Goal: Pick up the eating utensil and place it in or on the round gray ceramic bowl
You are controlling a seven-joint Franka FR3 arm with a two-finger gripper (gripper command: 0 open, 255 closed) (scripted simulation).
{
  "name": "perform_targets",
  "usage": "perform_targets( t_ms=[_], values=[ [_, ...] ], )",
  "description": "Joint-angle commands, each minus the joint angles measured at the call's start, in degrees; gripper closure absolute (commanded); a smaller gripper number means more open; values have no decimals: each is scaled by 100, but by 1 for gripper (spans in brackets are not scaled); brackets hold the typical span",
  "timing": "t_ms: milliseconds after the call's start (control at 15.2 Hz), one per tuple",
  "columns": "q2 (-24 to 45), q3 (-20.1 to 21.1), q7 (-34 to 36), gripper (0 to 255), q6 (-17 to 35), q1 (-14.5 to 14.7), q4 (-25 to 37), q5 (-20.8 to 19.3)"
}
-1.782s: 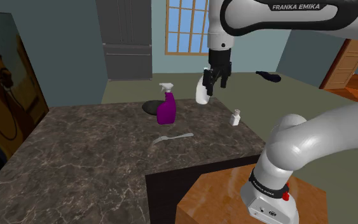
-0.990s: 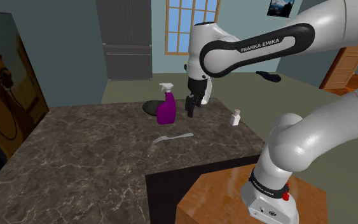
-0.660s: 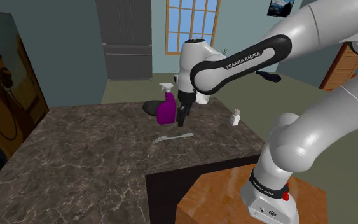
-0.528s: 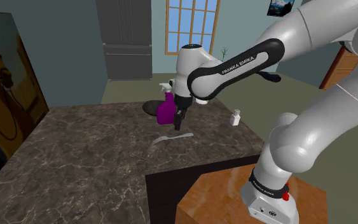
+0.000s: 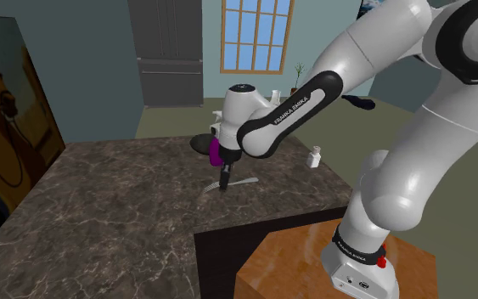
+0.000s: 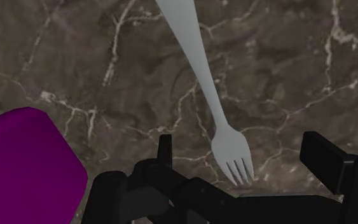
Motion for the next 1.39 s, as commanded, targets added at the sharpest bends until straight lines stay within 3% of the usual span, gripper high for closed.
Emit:
perform_targets(
  t_ms=[0,198,726,792,1320],
  values=[
    [168,3,14,0,222,-13,-44,-34],
    [476,7,65,0,552,-46,-67,-108],
    [476,7,65,0,551,-46,-66,-108],
    [476,7,65,255,551,-46,-66,-108],
    [475,7,65,255,550,-46,-66,-108]
  ],
)
